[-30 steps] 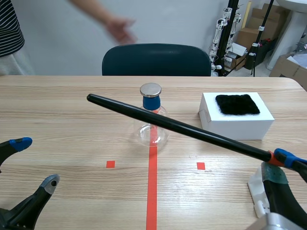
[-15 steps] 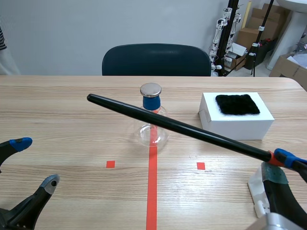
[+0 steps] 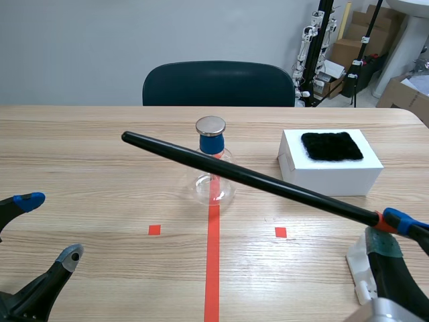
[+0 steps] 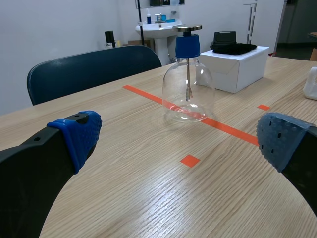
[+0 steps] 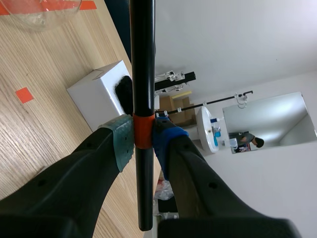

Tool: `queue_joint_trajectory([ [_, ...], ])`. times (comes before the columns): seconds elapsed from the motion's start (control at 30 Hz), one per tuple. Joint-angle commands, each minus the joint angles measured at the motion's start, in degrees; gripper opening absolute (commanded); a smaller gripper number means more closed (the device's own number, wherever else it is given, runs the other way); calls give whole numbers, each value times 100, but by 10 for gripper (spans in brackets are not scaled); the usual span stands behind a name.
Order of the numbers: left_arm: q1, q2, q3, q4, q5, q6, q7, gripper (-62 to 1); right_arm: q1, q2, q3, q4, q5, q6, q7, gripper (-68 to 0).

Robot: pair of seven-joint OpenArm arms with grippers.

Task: Do the electroscope experiment. move the rod toward and away from the electroscope

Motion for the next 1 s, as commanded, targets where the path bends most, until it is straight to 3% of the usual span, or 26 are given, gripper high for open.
queue_joint_trajectory([
  [0.0,-2,-33,-20,76,-72,31,-291,14,33,15,17,48,15,-87,26,-651],
  [0.97,-2,-33,-20,76,-72,31,-291,14,33,15,17,48,15,-109,94,-633],
])
